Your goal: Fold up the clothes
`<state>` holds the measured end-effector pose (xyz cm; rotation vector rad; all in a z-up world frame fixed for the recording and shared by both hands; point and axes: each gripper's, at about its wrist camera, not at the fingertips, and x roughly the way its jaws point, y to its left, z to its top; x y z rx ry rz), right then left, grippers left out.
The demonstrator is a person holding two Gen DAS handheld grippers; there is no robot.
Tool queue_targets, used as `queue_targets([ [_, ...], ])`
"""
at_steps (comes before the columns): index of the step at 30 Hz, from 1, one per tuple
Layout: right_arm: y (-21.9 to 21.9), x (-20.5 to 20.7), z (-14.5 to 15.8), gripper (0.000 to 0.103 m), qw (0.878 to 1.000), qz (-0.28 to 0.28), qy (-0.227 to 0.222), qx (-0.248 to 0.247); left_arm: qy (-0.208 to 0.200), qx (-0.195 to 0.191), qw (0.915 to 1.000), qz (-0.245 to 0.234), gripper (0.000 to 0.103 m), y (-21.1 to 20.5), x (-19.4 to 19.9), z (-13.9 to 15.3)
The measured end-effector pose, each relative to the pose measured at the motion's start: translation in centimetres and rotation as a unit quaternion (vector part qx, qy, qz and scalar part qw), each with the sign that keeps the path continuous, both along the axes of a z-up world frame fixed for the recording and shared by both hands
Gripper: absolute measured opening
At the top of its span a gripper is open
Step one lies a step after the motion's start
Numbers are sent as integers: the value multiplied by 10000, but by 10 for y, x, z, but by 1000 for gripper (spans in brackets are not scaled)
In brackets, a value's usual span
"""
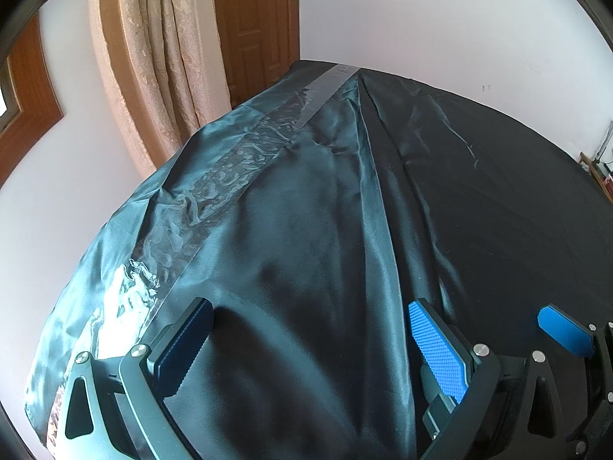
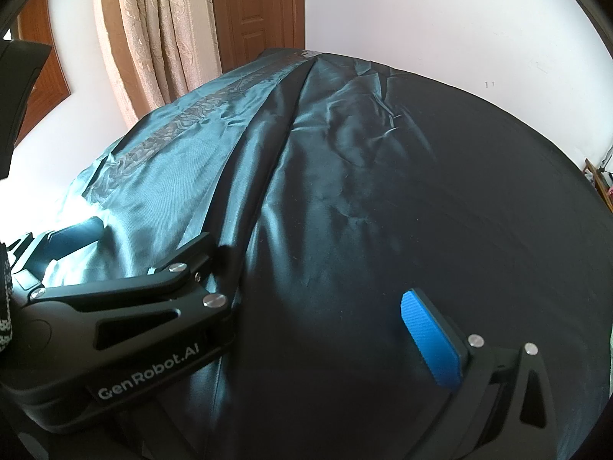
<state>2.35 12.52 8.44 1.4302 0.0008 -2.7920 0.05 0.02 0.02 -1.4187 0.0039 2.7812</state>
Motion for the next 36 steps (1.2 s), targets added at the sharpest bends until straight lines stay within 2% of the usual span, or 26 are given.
queue_targets([
  [18, 9, 6, 1, 103, 9993, 329, -161, 19, -3, -13, 10000, -24, 103, -1, -1, 0],
  [24, 71, 77, 19, 103, 9994, -149, 304, -28, -10, -13, 10000, -31, 103, -1, -2, 1],
  [28, 129, 139, 36, 103, 9950, -505, 783, -353, -49, -9, 10000, -30, 103, -1, -3, 1],
  [33, 195, 194, 48, 103, 9847, -1064, 1083, -859, -290, 33, 9987, 424, 103, -2, 7, 3],
  [36, 216, 218, 52, 103, 9816, -1223, 1230, -805, -335, 151, 9974, 621, 102, 10, 27, 9],
])
